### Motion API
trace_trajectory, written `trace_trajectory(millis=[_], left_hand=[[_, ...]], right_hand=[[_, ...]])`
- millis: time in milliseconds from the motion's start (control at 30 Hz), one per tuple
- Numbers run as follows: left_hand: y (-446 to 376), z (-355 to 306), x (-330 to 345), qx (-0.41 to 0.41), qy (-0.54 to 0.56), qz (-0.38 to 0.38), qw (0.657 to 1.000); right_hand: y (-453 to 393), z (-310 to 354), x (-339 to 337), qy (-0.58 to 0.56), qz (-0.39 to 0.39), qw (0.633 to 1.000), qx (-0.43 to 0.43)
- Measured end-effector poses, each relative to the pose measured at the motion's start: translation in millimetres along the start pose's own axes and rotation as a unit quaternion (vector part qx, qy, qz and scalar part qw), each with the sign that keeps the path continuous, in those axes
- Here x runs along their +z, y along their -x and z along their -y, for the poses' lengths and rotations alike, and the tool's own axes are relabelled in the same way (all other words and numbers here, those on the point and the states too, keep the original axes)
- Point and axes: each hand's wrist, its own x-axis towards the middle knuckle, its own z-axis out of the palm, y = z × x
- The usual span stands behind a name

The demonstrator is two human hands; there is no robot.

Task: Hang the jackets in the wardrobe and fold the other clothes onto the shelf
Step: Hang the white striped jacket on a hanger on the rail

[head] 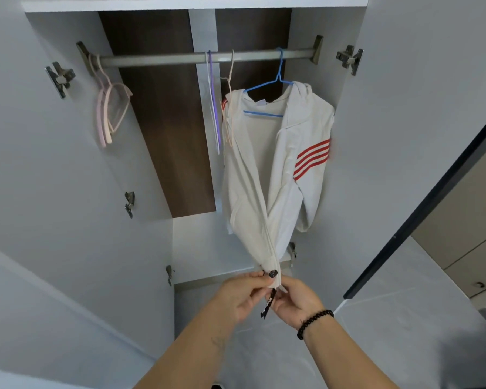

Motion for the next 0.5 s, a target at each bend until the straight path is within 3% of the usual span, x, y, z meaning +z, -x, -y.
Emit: trace_trajectory(millis=[133,267,500], left_hand=[[-2.6,3.5,-11.4,-0.066,0.026,-0.019,0.997],[-6.3,5.2,-27.7,-0.076,0.086,-0.075,0.991],[-9.0,-5.3,-34.7,-0.067,0.126,-0.076,0.987]], right_hand=[[-8.9,2.8,-1.4,0.008,-0.078,0.996,0.046],[-14.5,5.7,-14.3,0.01,-0.121,0.991,0.05],[-10.9,-4.5,-25.7,-0.021,-0.088,0.995,0.032]])
